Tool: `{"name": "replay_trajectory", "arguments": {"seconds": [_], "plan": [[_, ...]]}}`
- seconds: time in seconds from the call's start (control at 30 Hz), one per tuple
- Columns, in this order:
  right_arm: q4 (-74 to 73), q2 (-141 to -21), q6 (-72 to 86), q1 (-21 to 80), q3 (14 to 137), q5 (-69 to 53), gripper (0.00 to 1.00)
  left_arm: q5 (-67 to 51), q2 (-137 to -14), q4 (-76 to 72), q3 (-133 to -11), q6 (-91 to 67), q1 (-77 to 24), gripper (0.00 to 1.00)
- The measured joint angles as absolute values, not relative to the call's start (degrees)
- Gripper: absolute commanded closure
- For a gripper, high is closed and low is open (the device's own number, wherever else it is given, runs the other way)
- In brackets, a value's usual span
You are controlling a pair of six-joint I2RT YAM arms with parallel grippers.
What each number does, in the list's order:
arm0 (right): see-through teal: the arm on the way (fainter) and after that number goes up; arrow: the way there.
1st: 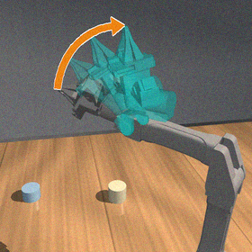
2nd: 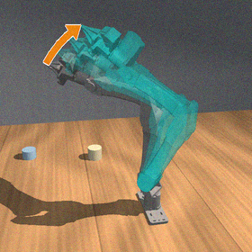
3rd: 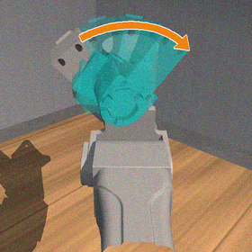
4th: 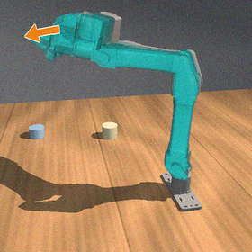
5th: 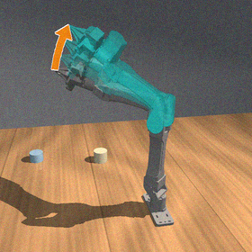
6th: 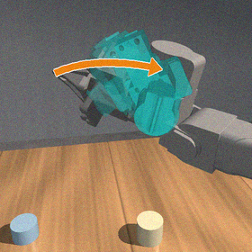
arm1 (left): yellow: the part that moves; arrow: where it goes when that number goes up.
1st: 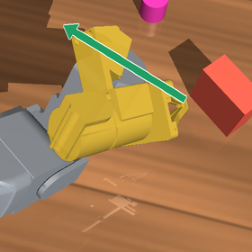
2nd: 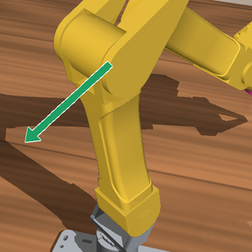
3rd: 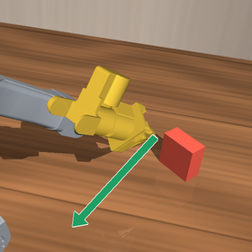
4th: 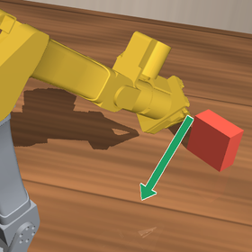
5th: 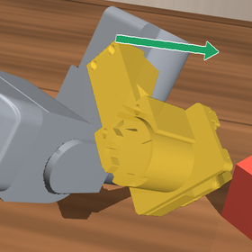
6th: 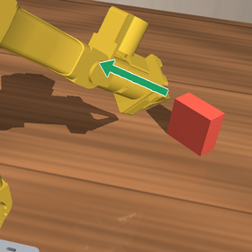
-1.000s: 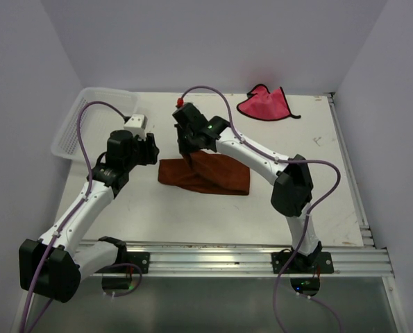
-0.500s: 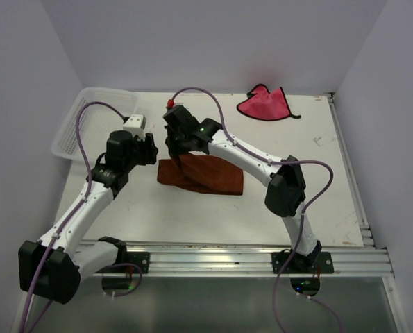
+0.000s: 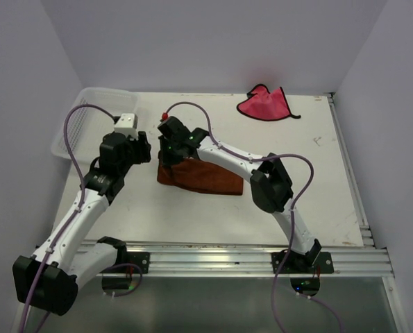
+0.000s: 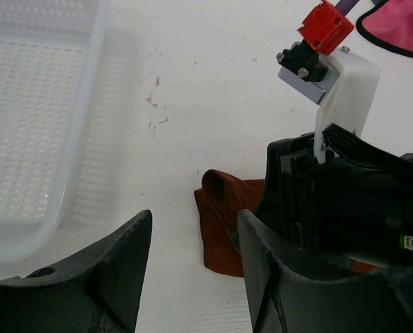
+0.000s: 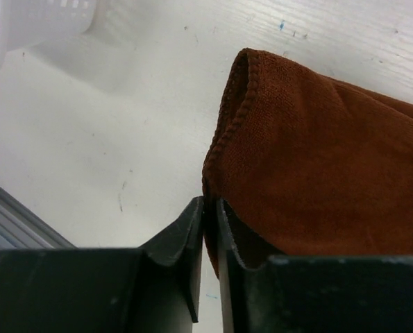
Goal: Roll the towels
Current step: Fold the towel
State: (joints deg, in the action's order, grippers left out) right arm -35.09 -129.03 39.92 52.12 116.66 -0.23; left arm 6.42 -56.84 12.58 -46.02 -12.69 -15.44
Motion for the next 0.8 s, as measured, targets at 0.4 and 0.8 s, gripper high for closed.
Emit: {"name": "replay_trajectory", "arguments": {"seconds": [0.4,0.8], "plan": [[-31.6,-126.0,41.3,50.7,110.3,-3.8,0.53,10.6,-54.0,12.6,-45.5,-12.9,-15.4,0.43],[-27.4,-102.9,38.1,28.8,80.8,-2.1,0.97,4.6,-60.0,11.6,-45.1,-14.0,-15.4,0.57]]}}
